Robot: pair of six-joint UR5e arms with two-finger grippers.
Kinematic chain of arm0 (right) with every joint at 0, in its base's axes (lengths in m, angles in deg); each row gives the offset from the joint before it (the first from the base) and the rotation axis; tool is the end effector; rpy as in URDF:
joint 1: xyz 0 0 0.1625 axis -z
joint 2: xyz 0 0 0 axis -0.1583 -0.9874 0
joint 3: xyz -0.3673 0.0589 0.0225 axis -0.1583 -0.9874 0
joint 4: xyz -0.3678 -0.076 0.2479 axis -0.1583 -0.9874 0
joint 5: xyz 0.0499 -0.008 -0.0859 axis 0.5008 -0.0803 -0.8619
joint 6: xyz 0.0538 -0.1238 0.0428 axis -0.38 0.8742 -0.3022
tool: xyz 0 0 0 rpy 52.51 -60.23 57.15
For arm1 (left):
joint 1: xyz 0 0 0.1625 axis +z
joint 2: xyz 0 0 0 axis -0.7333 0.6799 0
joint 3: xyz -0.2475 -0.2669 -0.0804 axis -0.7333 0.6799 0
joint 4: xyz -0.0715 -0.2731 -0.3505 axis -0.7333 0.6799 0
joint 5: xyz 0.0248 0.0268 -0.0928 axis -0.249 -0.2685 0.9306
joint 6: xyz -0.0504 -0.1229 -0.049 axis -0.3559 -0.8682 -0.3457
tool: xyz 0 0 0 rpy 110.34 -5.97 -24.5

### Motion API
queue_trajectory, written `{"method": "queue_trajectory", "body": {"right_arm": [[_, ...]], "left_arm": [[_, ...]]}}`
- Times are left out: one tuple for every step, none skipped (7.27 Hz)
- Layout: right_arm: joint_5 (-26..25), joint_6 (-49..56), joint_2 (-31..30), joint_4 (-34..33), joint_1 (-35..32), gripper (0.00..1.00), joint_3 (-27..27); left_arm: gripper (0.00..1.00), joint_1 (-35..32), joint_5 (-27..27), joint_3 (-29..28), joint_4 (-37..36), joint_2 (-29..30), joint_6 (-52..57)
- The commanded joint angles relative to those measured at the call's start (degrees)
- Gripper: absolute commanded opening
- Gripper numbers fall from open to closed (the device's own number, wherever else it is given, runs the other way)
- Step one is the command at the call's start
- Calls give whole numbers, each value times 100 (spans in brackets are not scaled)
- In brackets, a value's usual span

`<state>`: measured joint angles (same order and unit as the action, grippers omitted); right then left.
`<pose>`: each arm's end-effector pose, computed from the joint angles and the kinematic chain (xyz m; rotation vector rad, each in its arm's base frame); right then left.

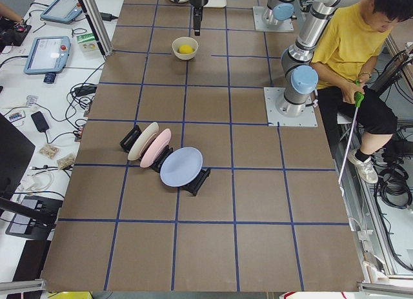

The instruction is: Place bowl and put lemon in it

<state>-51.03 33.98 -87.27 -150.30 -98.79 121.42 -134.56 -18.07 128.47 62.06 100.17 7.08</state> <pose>0.1363 -0.5145 0.3946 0.1819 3.0962 0.1203 -0.1125 -0.5200 0.4396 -0.0944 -3.1210 0.0235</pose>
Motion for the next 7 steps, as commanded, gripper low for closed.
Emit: {"method": "queue_trajectory", "body": {"right_arm": [[-2, 43, -14, -20, 3, 100, -2], [-19, 42, -23, -12, -5, 100, 7], [-20, 25, -23, -12, -5, 100, -2], [24, -36, -41, -3, -14, 100, -19], [24, -45, -110, -12, 12, 100, -46], [-28, -45, -207, -3, 3, 100, 6], [-28, -45, -216, -12, 3, 100, 16]], "left_arm": [[100, 4, 7, 0, -1, 9, 0], [100, 4, 7, 0, -1, 9, 0], [100, 4, 16, 0, -1, 27, 0], [100, 4, 16, 0, -1, 27, 0], [100, 4, 24, 0, -1, 44, 0], [100, 4, 24, 9, -1, 44, 0], [100, 4, 24, 9, -1, 53, 0]]}}
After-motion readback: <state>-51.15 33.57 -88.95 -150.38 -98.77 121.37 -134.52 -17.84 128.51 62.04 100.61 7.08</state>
